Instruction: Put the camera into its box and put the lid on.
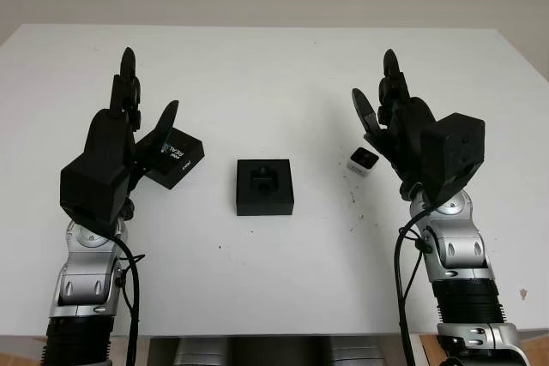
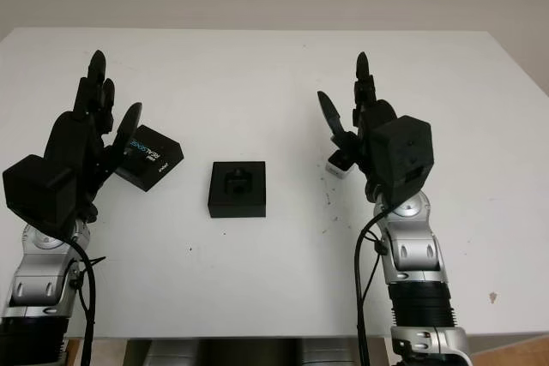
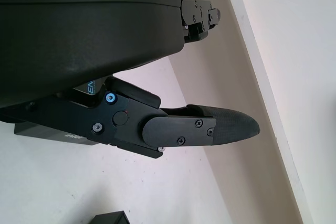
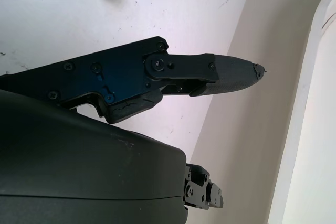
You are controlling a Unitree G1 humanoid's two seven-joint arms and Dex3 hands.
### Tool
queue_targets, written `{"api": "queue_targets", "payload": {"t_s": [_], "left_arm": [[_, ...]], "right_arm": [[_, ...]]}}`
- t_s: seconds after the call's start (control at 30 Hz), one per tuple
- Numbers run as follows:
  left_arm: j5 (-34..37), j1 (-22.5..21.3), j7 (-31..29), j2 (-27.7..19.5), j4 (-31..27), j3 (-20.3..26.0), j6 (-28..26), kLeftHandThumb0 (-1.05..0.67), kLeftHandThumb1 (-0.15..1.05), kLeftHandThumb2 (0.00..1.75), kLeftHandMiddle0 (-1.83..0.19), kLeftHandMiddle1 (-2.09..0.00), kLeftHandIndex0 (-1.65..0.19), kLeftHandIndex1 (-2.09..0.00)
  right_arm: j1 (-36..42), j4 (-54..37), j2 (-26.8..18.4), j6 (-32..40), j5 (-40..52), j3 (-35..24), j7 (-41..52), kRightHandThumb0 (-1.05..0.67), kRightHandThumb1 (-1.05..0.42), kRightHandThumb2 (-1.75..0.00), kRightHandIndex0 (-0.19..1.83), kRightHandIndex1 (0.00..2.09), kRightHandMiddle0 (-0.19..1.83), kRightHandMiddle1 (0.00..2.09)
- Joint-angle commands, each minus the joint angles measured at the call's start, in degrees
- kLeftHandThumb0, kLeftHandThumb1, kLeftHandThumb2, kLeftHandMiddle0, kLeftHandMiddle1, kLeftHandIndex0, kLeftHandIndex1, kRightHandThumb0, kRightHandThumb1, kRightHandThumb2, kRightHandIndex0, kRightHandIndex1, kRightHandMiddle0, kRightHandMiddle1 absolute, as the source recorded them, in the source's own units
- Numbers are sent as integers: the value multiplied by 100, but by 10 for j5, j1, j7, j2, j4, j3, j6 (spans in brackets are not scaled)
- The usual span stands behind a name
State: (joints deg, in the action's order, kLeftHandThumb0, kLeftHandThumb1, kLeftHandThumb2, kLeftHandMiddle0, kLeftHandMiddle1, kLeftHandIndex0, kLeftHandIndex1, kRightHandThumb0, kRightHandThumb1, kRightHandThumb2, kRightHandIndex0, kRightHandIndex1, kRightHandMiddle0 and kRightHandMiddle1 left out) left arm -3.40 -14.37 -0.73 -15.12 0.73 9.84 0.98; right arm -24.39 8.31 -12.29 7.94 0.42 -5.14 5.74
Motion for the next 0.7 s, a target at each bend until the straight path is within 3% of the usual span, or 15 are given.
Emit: {"api": "queue_targets", "payload": {"t_s": [0.0,0.37,0.57,0.67], "left_arm": [[-1,4,4,4,-15,-2,1,-75,105,38,6,-6,8,-6],[0,-6,7,11,-1,-5,7,-74,105,37,5,-6,8,-6],[-1,-7,9,9,2,-5,13,-74,105,37,5,-6,7,-6],[2,-6,7,9,0,-5,13,-74,105,37,5,-5,8,-6]], "right_arm": [[6,-13,-4,-4,1,-1,2,-82,-105,-40,-19,0,-19,1],[0,-6,-10,2,-13,3,-2,-79,-105,-36,-19,1,-17,4],[-6,-14,-17,-37,-39,-1,-26,-64,-103,-13,-13,5,-14,7],[-16,-11,-50,-50,-119,23,-57,-61,-99,-7,1,12,-2,13]]}}
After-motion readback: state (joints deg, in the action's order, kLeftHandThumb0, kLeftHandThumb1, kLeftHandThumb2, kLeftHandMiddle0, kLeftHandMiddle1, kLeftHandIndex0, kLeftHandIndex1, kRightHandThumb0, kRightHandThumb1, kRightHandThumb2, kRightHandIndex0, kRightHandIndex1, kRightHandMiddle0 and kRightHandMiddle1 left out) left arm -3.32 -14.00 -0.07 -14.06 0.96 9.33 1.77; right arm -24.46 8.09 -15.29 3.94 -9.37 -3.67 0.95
